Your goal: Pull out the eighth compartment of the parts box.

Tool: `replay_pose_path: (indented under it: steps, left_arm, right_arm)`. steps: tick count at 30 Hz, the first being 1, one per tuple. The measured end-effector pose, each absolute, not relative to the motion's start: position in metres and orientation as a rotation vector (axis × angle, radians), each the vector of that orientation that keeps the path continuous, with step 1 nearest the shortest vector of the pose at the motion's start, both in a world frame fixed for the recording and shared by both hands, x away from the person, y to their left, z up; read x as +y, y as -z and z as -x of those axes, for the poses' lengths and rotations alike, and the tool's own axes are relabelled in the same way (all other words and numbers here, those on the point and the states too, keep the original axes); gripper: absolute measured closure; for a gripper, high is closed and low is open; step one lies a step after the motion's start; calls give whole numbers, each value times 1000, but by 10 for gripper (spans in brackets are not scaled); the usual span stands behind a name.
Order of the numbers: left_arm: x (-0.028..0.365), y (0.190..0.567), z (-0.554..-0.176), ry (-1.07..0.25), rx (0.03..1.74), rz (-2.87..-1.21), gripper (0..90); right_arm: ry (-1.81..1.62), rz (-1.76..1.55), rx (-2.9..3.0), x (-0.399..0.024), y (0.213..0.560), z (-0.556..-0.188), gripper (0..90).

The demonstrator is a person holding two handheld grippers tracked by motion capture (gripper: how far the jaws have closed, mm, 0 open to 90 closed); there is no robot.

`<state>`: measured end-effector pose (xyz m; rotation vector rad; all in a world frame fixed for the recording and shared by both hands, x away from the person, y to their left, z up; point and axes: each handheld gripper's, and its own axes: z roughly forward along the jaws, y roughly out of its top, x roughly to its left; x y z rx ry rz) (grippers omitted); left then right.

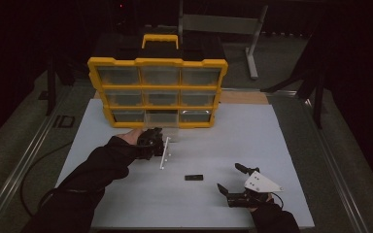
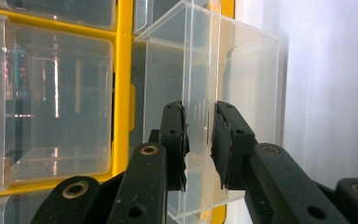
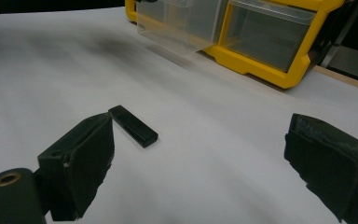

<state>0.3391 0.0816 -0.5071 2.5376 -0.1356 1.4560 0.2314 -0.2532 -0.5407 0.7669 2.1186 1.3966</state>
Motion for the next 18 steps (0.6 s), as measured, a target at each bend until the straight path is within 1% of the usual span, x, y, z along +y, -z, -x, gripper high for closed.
replay_pose_path:
  steps: [8,11,12,15,16,18]
  left_arm:
    - [82,503,-341,-1427,-118,-2549,747]
    - [84,500,-342,-1387,-58,-2512,638]
    - [85,498,-342,-1371,-31,-2499,588]
    - [88,492,-343,-1294,61,-2463,470]
    - [90,489,-344,-1250,85,-2456,428]
    - [92,484,-345,-1198,134,-2426,363]
  right_arm:
    - [-1398,-764,2117,-253,540,-231,85]
    - [-1398,-764,2115,-253,540,-231,85]
    - [-1397,-765,2117,-254,540,-231,85]
    - [-1398,-764,2117,-253,540,-231,85]
    - [-1396,-762,2117,-253,540,-231,85]
    - [-1395,-761,2116,-253,540,-231,85]
